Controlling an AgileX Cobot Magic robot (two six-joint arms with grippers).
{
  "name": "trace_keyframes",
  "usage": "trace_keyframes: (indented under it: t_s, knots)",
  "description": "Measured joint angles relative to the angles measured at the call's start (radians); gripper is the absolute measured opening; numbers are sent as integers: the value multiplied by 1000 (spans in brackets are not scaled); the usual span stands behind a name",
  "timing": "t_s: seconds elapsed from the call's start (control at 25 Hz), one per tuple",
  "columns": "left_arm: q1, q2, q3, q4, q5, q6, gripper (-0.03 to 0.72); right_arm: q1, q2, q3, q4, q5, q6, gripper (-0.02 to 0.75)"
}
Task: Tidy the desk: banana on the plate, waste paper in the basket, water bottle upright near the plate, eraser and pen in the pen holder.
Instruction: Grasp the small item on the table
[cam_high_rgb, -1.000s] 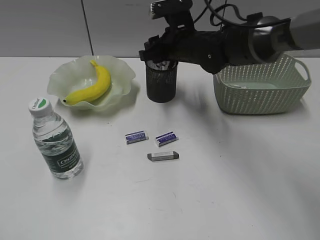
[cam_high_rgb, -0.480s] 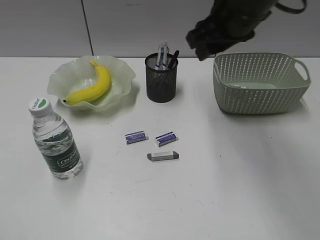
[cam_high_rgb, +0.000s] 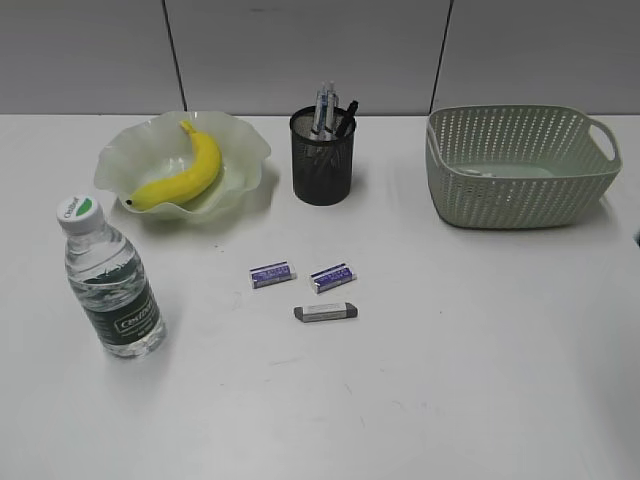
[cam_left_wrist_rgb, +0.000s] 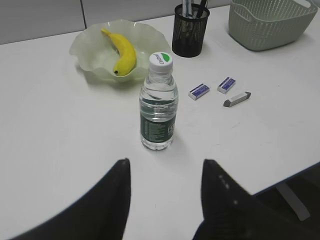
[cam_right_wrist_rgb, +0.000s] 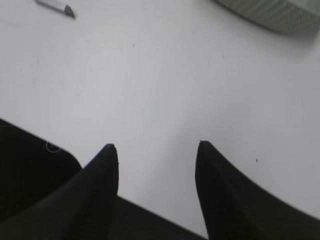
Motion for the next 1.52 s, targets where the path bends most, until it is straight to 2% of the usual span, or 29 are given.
trace_keyframes:
  t_s: [0.28, 0.48, 0.64, 0.8, 1.0, 1.16, 1.28, 1.52]
  knots:
    - [0, 0, 0, -9, -5, 4, 336, 0, -507, 323, 9, 73, 0, 404]
    - [0, 128, -23, -113, -71, 106, 336, 0, -828, 425, 13, 65, -1, 404]
    - [0, 381, -56, -206, -224, 244, 335, 0, -1003, 448, 14, 62, -1, 404]
    - [0, 695, -112, -339, -380, 450, 335, 0, -1087, 449, 14, 59, -1, 404]
    - [-10, 1090, -245, -464, -435, 669, 335, 0, -1090, 451, 14, 58, -2, 404]
    - [-80, 1328, -353, -462, -466, 792, 335, 0, -1090, 451, 14, 55, -3, 404]
    - [-127, 1481, -419, -396, -494, 835, 335, 0, -1090, 451, 14, 55, -3, 404]
    - [-140, 1773, -584, -299, -498, 849, 335, 0, -1090, 451, 14, 55, -3, 404]
